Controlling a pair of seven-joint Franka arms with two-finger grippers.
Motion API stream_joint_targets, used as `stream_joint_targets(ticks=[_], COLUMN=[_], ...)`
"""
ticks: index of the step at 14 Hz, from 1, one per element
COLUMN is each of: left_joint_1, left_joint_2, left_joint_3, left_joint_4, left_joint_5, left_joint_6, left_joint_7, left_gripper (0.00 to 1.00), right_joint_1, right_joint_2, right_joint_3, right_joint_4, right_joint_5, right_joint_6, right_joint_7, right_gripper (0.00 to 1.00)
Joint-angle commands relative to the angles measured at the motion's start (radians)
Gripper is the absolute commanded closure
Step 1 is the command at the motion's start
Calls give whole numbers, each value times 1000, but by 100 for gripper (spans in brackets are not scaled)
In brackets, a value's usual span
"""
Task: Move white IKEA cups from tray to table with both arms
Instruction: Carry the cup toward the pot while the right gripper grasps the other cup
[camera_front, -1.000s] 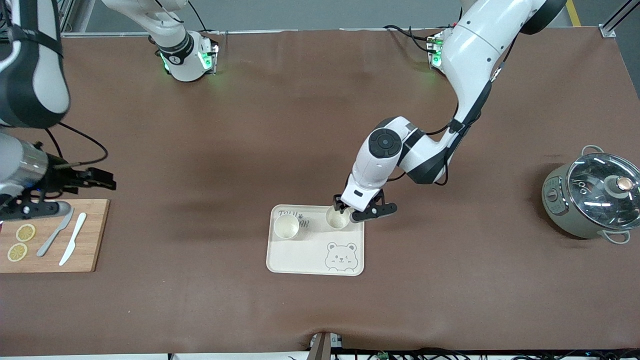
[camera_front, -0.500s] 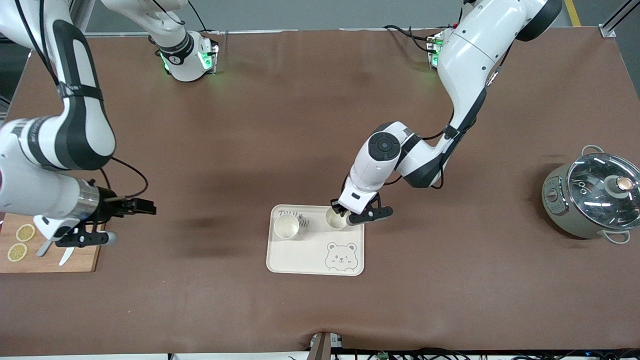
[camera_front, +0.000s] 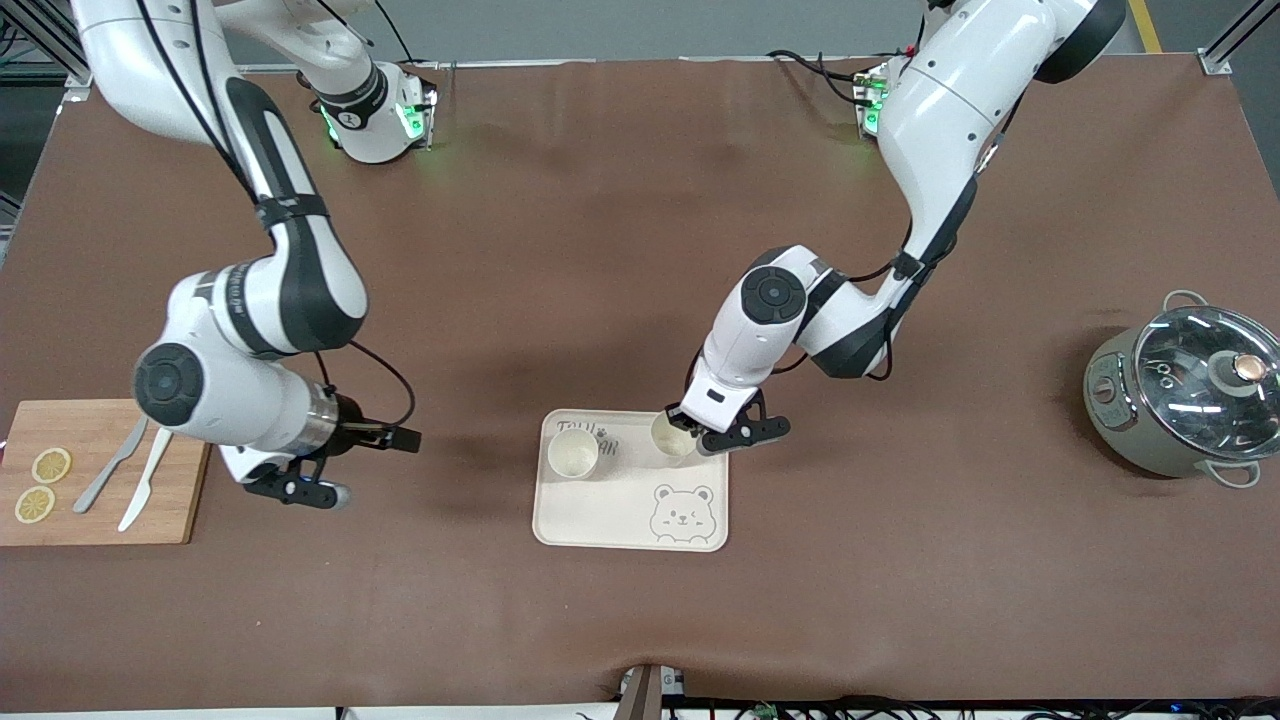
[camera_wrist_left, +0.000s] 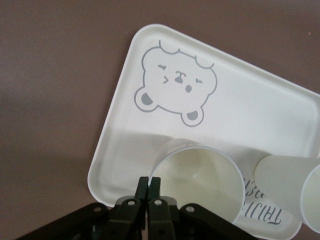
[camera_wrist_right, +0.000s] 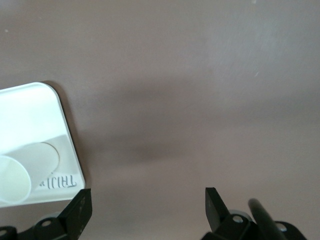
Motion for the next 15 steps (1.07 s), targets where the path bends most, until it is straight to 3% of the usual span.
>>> stream_joint_targets(ticks=[1,3,5,8,13,15], left_joint_1=[44,113,231,397,607,620], left_joint_2=[-106,-175,-215,-287,-321,-312], left_joint_3=[0,-12,-79,-121,-127,-126], left_joint_4=[-5,-9,-14,-89,-273,-313], left_joint_5=[34,13,-36,-38,-35,-36], left_joint_6=[-97,-195,-287,-393,-387,-367], left_joint_7=[8,56,207,361,485,487], left_gripper=[100,100,100,100,100,100], right_joint_1=[40,85,125,183,254,265], right_joint_2=[50,85,125,160,189,191], right_joint_3=[-6,-4,-4,-4,-4,-4], right_joint_4=[36,62,101,115,115,115], right_joint_5=[14,14,14,14,14,14], right_joint_6=[47,76,84,162,199,199], right_joint_7=[176,275,390,493,622,666], right_gripper=[0,0,0,0,0,3])
